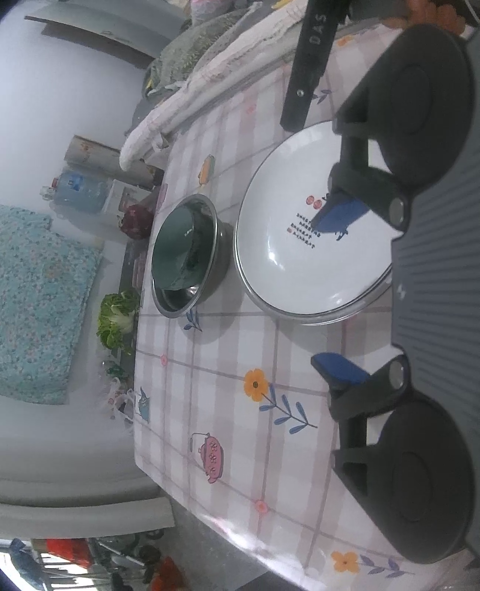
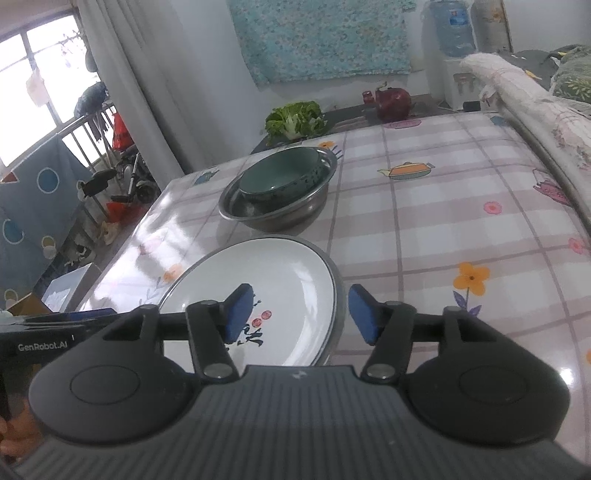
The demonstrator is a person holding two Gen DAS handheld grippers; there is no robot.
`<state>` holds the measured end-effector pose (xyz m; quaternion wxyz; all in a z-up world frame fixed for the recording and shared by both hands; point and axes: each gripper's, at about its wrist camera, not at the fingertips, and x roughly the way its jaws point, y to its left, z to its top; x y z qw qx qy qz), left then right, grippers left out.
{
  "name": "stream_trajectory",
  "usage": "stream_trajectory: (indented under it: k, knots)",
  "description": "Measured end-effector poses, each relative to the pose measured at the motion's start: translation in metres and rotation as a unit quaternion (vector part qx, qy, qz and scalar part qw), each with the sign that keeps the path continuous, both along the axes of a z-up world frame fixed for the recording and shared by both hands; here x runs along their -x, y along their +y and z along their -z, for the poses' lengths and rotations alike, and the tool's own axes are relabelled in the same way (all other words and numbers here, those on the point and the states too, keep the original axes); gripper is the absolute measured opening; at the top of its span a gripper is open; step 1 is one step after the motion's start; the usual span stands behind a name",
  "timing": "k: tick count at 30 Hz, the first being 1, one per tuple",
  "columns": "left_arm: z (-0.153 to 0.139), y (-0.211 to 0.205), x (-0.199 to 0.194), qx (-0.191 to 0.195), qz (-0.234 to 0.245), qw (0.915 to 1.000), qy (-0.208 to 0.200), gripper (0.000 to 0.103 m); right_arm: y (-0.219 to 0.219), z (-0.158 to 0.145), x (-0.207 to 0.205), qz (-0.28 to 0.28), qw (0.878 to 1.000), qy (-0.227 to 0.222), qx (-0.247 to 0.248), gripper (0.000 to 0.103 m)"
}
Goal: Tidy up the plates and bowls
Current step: 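Lower the white plate onto the steel plates and open both tools, then grasp the steel bowl rim holding the green bowl with both tools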
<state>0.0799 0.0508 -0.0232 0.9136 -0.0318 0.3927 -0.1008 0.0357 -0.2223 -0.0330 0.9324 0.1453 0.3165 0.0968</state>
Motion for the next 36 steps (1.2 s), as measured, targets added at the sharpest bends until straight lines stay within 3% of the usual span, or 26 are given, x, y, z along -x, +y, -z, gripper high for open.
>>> stream_trajectory:
  k: [4, 23, 30, 36]
  knots:
    - [-0.002, -0.003, -0.001, -0.01, -0.002, 0.9999, 0.004, 0.082, -0.006, 0.0, 0.004, 0.004, 1.0, 0.002, -0.002, 0.064]
    - [-0.005, -0.002, -0.026, -0.035, -0.011, 0.9993, -0.002, 0.084, -0.015, -0.002, -0.017, -0.007, 1.0, 0.006, -0.013, 0.064]
    - [-0.008, 0.018, -0.07, 0.005, -0.02, 0.9995, -0.022, 0.082, -0.029, -0.014, -0.057, -0.006, 1.0, -0.005, -0.029, 0.064]
    - [-0.002, 0.031, -0.126, 0.075, -0.028, 0.9967, -0.013, 0.062, -0.047, -0.017, -0.114, 0.002, 0.998, -0.007, -0.054, 0.059]
